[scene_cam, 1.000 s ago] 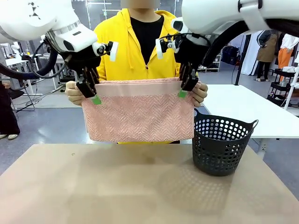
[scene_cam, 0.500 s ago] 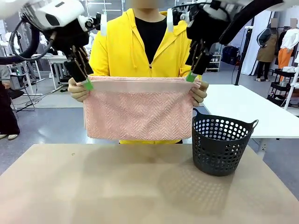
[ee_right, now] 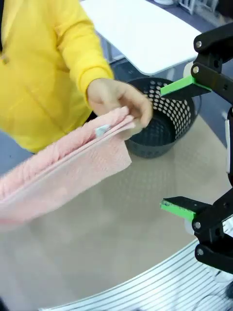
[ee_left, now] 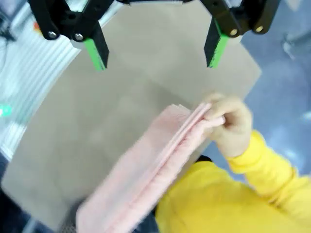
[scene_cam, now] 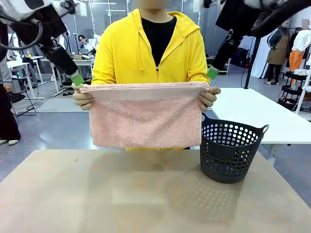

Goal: Fold the towel.
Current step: Release the end of the 100 cm Hotel Towel you were holding, then pick up the 100 cm Hotel Towel and place it on the left side of the table.

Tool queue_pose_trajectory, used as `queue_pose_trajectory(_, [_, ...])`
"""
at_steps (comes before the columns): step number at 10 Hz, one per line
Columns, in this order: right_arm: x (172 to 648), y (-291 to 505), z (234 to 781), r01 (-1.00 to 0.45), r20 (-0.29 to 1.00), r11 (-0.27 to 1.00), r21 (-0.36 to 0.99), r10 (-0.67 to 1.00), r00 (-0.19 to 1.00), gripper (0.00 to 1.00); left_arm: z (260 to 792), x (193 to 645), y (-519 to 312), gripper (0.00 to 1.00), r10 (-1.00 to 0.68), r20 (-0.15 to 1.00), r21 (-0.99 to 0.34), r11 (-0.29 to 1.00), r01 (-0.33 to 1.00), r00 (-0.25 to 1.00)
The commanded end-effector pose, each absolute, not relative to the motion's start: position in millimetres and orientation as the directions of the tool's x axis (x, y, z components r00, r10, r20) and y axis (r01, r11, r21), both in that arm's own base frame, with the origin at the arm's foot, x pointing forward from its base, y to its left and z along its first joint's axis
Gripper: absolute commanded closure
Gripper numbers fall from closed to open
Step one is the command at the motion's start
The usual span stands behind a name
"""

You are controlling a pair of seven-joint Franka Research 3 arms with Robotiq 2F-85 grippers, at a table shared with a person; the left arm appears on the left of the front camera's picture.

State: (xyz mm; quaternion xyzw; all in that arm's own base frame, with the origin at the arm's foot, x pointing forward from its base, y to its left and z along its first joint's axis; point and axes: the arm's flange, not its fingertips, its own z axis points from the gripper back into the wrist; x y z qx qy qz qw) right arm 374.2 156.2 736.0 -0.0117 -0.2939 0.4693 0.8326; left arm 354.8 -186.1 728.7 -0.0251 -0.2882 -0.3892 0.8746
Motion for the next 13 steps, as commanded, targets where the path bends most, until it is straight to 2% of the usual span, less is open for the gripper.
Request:
queue_pose_trajectory(1, [363, 147, 719, -0.644, 0.575, 0.724, -0.245, 0.644, 0.504, 0.00, 718, 337, -181, 0.00, -0.547, 0.642, 0.207, 0.799, 0.565, 0.538])
queue_pose_trajectory(3, [359, 135, 712, -0.602, 0.621, 0.772, -0.202, 0.576, 0.531, 0.00, 713, 333, -167, 0.00, -0.504, 0.694, 0.214, 0.826, 0.521, 0.514])
queue_pose_trajectory(5, [371, 134, 705, -0.629, 0.640, 0.769, -0.117, 0.542, 0.544, 0.00, 708, 340, -162, 0.00, -0.522, 0.669, 0.240, 0.825, 0.511, 0.528])
queue_pose_trajectory(6, [363, 132, 719, -0.619, 0.601, 0.762, -0.189, 0.589, 0.541, 0.00, 726, 335, -164, 0.00, -0.497, 0.687, 0.180, 0.823, 0.538, 0.530])
queue_pose_trajectory(13, [363, 132, 719, -0.619, 0.601, 0.762, -0.189, 0.589, 0.541, 0.00, 726, 335, -164, 0.00, -0.497, 0.687, 0.180, 0.823, 0.538, 0.530])
